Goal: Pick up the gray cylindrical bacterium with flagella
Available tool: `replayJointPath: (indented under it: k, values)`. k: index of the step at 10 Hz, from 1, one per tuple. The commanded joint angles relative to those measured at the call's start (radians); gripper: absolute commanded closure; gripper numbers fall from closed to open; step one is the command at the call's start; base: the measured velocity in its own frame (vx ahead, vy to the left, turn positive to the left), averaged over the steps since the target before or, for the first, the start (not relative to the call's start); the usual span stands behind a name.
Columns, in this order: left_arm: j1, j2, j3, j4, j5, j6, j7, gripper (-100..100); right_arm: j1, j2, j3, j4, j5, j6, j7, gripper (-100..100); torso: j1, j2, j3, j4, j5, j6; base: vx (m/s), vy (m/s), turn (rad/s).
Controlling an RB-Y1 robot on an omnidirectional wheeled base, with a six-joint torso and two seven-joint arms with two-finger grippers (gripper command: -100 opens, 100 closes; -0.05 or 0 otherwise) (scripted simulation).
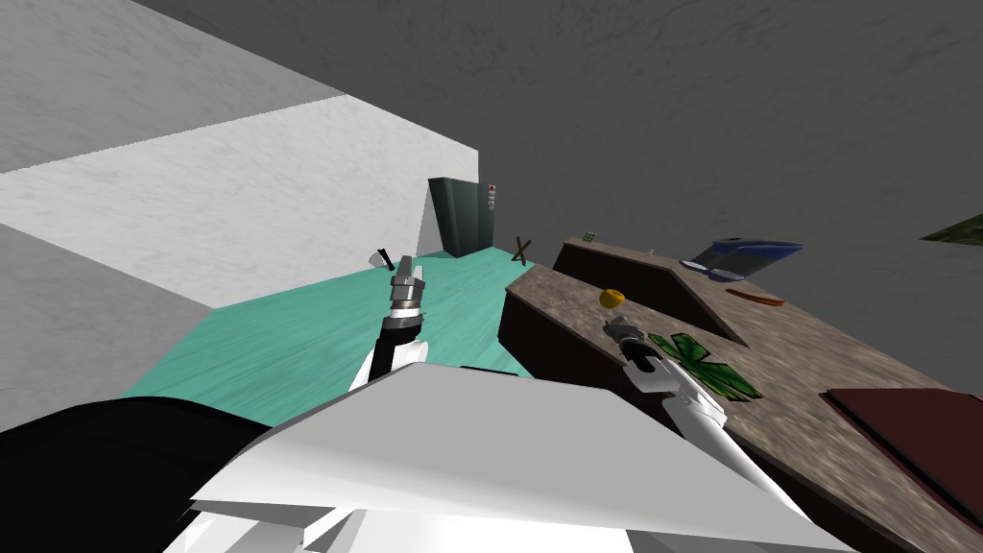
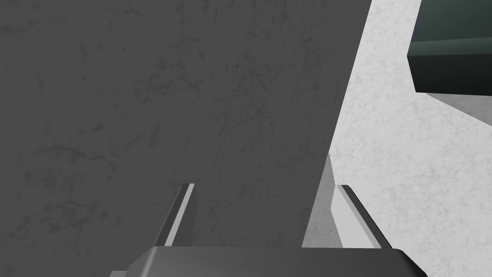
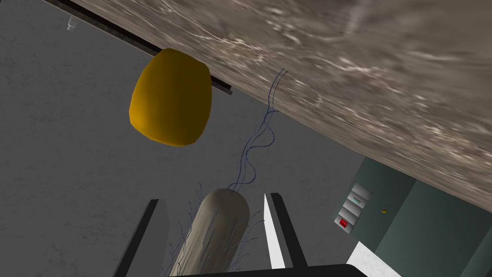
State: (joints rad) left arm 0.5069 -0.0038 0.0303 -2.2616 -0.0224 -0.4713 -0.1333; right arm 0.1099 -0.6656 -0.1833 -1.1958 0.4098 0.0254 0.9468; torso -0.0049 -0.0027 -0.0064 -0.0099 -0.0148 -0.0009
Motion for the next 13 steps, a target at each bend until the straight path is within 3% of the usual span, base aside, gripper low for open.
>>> replayJointPath:
  k: [1, 2, 3, 5, 6, 7, 9, 10, 11, 13]
  values:
    - [0.000, 0.000, 0.000, 0.000, 0.000, 0.000, 0.000, 0, -0.002, 0.001, -0.004, 0.006, -0.048, -0.007, 0.050, 100, 0.000, 0.000, 0.000, 0.000, 0.000, 0.000, -0.009, 0.014, -0.006]
    - [0.000, 0.000, 0.000, 0.000, 0.000, 0.000, 0.000, 0, -0.002, 0.001, -0.004, 0.006, -0.048, -0.007, 0.072, 100, -0.001, 0.000, 0.000, 0.000, 0.000, 0.000, 0.000, 0.000, 0.000]
    - [0.000, 0.000, 0.000, 0.000, 0.000, 0.000, 0.000, 0, -0.014, 0.002, -0.024, 0.035, -0.093, -0.035, 0.104, 100, -0.001, -0.001, 0.000, 0.000, 0.000, 0.000, -0.015, 0.025, 0.024]
    - [0.000, 0.000, 0.000, 0.000, 0.000, 0.000, 0.000, 0, -0.014, 0.002, -0.024, 0.035, -0.149, -0.035, 0.162, 100, 0.000, 0.000, 0.000, 0.000, 0.000, 0.000, -0.013, 0.021, 0.004]
    - [0.000, 0.000, 0.000, 0.000, 0.000, 0.000, 0.000, 0, -0.014, 0.002, -0.024, 0.035, -0.149, -0.035, 0.183, 100, 0.000, 0.000, 0.000, 0.000, 0.000, 0.000, 0.000, 0.000, 0.000]
    - [0.000, 0.000, 0.000, 0.000, 0.000, 0.000, 0.000, 0, -0.027, 0.004, -0.044, 0.065, -0.194, -0.063, 0.215, 100, -0.001, -0.001, 0.000, 0.000, 0.000, 0.000, -0.016, 0.020, 0.028]
    - [0.000, 0.000, 0.000, 0.000, 0.000, 0.000, 0.000, 0, -0.027, 0.004, -0.044, 0.065, -0.251, -0.063, 0.272, 100, 0.000, 0.000, 0.000, 0.000, 0.000, 0.000, -0.012, 0.022, 0.000]
    - [0.000, 0.000, 0.000, 0.000, 0.000, 0.000, 0.000, 0, -0.027, 0.004, -0.044, 0.065, -0.251, -0.063, 0.293, 100, 0.000, 0.000, 0.000, 0.000, 0.000, 0.000, -0.002, 0.005, -0.002]
    - [0.000, 0.000, 0.000, 0.000, 0.000, 0.000, 0.000, 0, -0.040, 0.005, -0.063, 0.095, -0.296, -0.091, 0.325, 100, -0.001, 0.000, 0.000, 0.000, 0.001, 0.000, -0.017, 0.017, 0.029]
    - [0.000, 0.000, 0.000, 0.000, 0.000, 0.000, 0.000, 0, -0.040, 0.005, -0.063, 0.095, -0.352, -0.091, 0.384, 100, 0.000, 0.001, 0.001, 0.001, 0.001, 0.001, -0.013, 0.021, 0.001]
